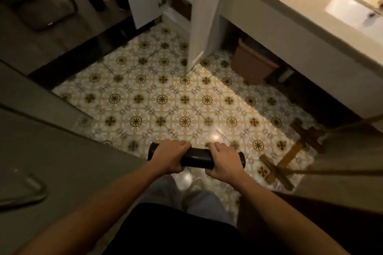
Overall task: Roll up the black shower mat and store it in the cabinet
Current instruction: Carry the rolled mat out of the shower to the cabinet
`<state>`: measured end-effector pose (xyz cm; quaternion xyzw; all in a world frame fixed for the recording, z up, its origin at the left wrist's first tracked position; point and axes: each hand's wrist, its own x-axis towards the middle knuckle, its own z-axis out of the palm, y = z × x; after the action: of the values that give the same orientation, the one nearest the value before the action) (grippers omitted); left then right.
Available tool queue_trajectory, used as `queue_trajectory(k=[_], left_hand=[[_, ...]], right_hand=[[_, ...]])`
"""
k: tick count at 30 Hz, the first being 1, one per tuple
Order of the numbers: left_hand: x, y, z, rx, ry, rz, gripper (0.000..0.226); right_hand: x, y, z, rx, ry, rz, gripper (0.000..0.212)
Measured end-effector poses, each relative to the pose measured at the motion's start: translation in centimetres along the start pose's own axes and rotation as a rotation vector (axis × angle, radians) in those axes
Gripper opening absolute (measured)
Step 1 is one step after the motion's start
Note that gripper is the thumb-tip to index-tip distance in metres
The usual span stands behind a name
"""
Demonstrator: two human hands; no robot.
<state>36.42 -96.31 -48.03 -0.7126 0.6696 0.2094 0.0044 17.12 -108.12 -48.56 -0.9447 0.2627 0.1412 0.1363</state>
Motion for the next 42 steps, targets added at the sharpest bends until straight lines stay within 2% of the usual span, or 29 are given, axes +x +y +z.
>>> queue_trajectory(k=[2,6,11,15,19,24,28,36,39,42], left_hand=[[2.5,-2.1,-1.2,-0.049,0.013,-0.067,0.044],[7.4,-8.3,-4.3,-0.098,0.041,-0.167,0.041],[13.9,-17.3,-8.0,-0.115,0.047,-0.216,0.040],[19.1,-23.7,-11.9,-0.160,0.053,-0.218,0.042],[23.0,-30.3,-16.3,-0.135,0.038,-0.195,0.054],[27.5,-38.2,-21.0,-0.052,-0.017,-0.199,0.063],[30.4,-46.1,-22.4,-0.015,-0.025,-0.286,0.056],[40.7,-59.0,-25.6,0.053,-0.253,-0.378,0.063],[43.9,-63.8,-28.1,0.092,-0.251,-0.368,0.069],[46.8,-67.6,-31.5,0.099,-0.248,-0.342,0.065]], right_hand=[[4.0,1.6,-1.7,-0.060,0.027,-0.006,0.075],[12.6,5.1,-4.6,-0.113,0.032,-0.039,0.062],[24.4,6.7,-8.5,-0.111,-0.050,-0.061,0.060],[33.4,7.4,-12.7,-0.043,-0.043,-0.051,0.060],[41.6,7.6,-17.0,-0.069,-0.002,-0.081,0.057],[50.6,6.8,-20.6,-0.086,-0.012,-0.071,0.055],[57.5,7.0,-21.7,-0.050,-0.069,0.015,0.054],[72.7,5.9,-22.1,0.116,-0.162,0.120,0.057],[77.8,5.3,-23.8,0.144,-0.197,0.126,0.061],[82.3,5.1,-26.1,0.135,-0.168,0.144,0.062]])
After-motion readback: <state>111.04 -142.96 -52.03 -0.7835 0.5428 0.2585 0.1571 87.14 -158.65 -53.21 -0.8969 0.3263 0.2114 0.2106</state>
